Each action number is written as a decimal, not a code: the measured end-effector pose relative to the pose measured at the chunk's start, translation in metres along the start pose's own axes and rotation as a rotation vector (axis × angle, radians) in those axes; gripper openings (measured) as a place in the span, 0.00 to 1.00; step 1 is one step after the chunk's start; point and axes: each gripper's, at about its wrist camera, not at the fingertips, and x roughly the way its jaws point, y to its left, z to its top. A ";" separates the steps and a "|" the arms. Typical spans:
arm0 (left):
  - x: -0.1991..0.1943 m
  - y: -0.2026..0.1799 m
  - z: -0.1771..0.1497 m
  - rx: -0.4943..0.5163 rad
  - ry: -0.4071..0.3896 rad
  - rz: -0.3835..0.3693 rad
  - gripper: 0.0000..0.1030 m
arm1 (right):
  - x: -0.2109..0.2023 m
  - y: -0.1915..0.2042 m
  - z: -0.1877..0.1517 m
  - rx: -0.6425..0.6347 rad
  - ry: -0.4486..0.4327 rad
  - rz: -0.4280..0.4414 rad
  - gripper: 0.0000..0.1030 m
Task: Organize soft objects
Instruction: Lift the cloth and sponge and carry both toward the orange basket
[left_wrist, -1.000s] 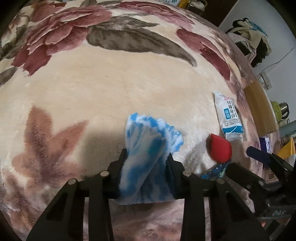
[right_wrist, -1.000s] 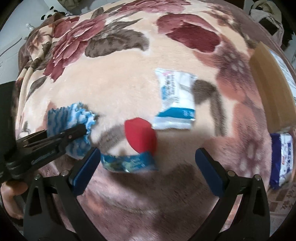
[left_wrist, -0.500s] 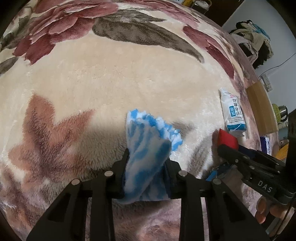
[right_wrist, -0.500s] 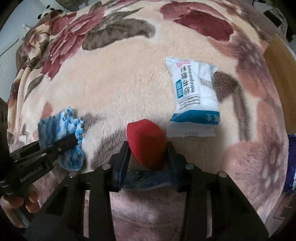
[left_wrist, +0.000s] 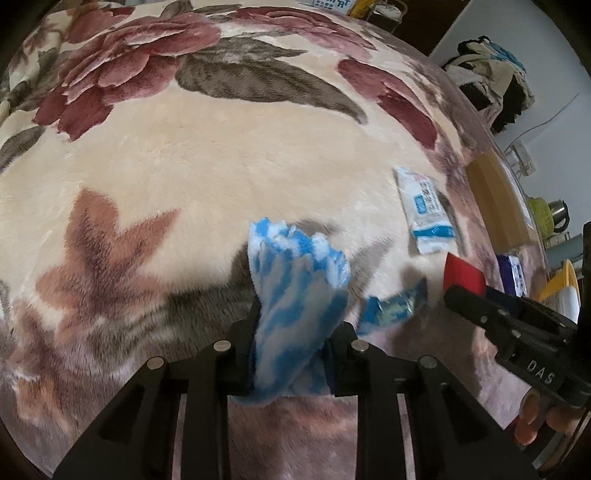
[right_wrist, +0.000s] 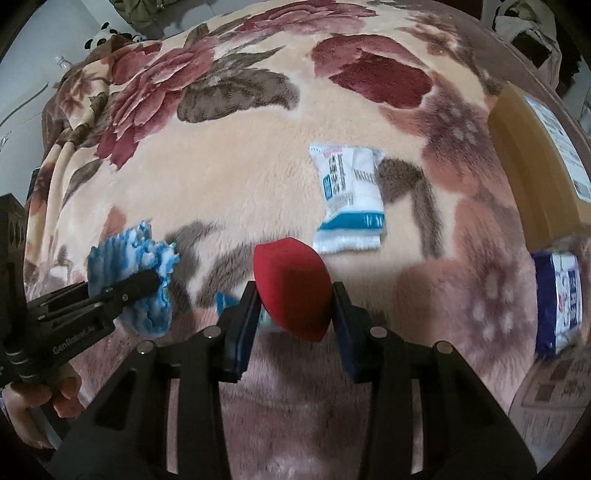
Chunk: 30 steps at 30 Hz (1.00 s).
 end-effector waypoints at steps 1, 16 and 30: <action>-0.002 -0.002 -0.003 0.005 0.000 0.001 0.26 | -0.002 0.000 -0.004 -0.002 0.004 0.000 0.38; -0.016 -0.039 -0.048 0.070 0.025 0.014 0.26 | -0.027 -0.009 -0.065 0.009 0.034 -0.015 0.38; -0.025 -0.082 -0.068 0.139 0.035 0.020 0.26 | -0.060 -0.031 -0.090 0.043 0.013 -0.027 0.38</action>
